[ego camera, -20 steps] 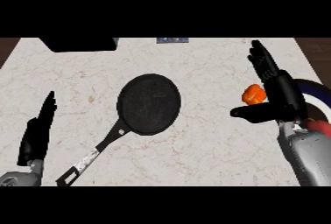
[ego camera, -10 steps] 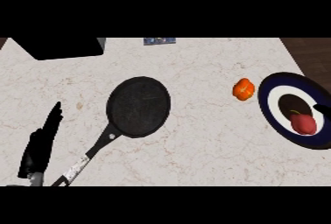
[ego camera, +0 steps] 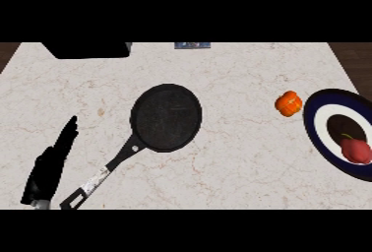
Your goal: Pick the bell pepper from the plate and place it in the pan
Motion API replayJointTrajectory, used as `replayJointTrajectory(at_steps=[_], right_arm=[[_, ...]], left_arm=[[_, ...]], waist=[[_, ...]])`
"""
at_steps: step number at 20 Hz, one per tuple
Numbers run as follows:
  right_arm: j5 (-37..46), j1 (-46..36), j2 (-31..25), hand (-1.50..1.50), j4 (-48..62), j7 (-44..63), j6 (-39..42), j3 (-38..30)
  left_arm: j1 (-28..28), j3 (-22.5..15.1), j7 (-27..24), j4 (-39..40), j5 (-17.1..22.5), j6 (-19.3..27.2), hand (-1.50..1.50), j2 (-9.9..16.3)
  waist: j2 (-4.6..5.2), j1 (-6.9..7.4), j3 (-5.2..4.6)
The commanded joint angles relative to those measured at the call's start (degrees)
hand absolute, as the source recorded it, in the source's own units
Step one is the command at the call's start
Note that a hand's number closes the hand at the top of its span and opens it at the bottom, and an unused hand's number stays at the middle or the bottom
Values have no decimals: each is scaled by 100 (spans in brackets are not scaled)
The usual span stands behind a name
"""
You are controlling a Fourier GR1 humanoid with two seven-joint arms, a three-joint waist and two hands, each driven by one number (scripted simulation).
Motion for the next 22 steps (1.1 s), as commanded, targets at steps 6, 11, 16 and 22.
replayJointTrajectory(at_steps=[6, 11, 16, 22], right_arm=[[-418, -592, -658, -150, -1273, 2287, 1809, 542], [-603, -1765, -721, -150, -457, 2951, 2339, 757], [-1052, -2185, -764, -150, 298, 2956, 2909, 880], [-1116, -2678, -795, -150, 749, 3450, 3456, 1426]], left_arm=[[-170, -37, -107, 103, -94, -184, 0, -135], [-149, -59, 92, -89, -175, -212, 0, -229], [-183, 96, 38, -65, -139, -319, 0, -170], [32, -65, 33, -212, -258, -346, 0, -266]], waist=[[64, 299, 18], [77, 362, 25], [84, 383, 25], [79, 425, 19]])
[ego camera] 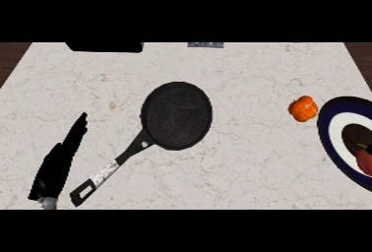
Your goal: Pick the bell pepper from the plate and place it in the pan
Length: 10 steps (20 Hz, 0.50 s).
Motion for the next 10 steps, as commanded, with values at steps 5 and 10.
replayJointTrajectory(at_steps=[5, 10], right_arm=[[-341, -856, 21, -150, 705, 1453, 992, 602], [-336, -981, 340, -150, 931, 1505, 875, 845]], left_arm=[[-199, 37, 27, 116, -69, -73, 0, -53], [-63, 87, 208, -102, -127, -48, 0, -50]], waist=[[16, -3, -9], [-19, -65, 0]])
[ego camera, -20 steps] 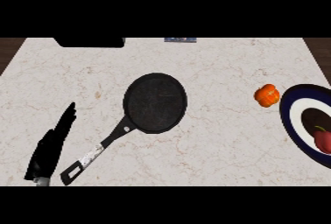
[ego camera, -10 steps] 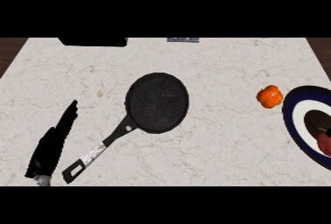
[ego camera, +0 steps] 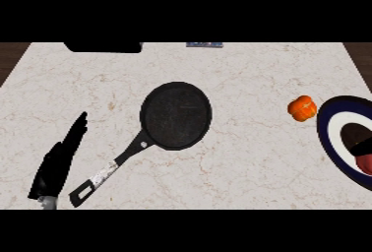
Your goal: Pick the bell pepper from the plate and place it in the pan
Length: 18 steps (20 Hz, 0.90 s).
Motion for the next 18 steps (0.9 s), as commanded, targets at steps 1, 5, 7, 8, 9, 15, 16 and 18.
replayJointTrajectory(at_steps=[1, 5, 7, 8, 9, 15, 16, 18], right_arm=[[162, -525, 407, -150, 441, 1067, 188, 321], [2, -828, 218, -150, 1005, 1048, 608, 312], [17, -442, 295, -150, 512, 1376, 422, 414], [132, -503, 497, -150, 848, 1201, 328, 536], [53, -538, 363, -150, 1032, 1078, 507, 442], [38, -731, 351, -150, 1127, 1261, 700, 407], [108, -712, 509, -150, 1160, 1316, 600, 534], [181, -477, 651, -150, 1302, 1039, 485, 591]], left_arm=[[-44, -5, 375, -403, -112, 58, 0, 19], [109, 19, -198, 46, -126, 40, 0, -141], [275, 105, -183, -98, -48, -53, 0, -36], [165, 152, -135, 55, -18, -129, 0, -5], [229, 167, -316, 107, -68, -84, 0, -39], [70, 209, -198, 176, -85, -108, 0, -166], [64, 26, -57, 16, -256, 18, 0, -283], [79, 147, 110, -204, -199, -63, 0, -153]], waist=[[-6, 26, 7], [14, 50, -1], [-33, -72, -5], [-8, -40, -1], [-8, -43, -1], [-23, -114, -3], [-24, -102, -1], [-23, -97, 4]])
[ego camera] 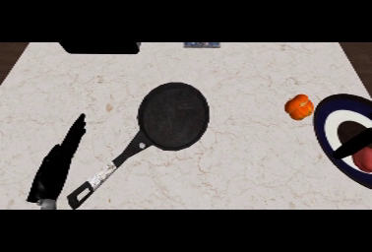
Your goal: Pick the bell pepper from the plate and place it in the pan
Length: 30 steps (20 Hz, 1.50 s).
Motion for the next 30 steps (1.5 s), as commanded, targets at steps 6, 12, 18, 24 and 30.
replayJointTrajectory(at_steps=[6, 12, 18, 24, 30], right_arm=[[142, 100, 278, -150, -5, 1039, 81, 29], [366, -6, 365, -150, 610, 653, 128, -64], [588, 116, 592, -150, 885, 271, -41, -204], [1129, 94, 894, 150, 1077, -225, -428, -492], [948, 117, 1056, 150, 981, -375, -249, -951]], left_arm=[[25, 327, -226, 154, 80, -178, 0, 41], [-28, 299, 9, 109, -31, -204, 0, -63], [62, 388, -334, 359, -115, -301, 0, -151], [299, 138, -1, -157, -428, -228, 0, -490], [327, 465, -52, -280, -388, -450, 0, -320]], waist=[[-10, -43, 0], [1, -14, 4], [7, -30, 4], [3, -14, 6], [-4, -11, 6]])
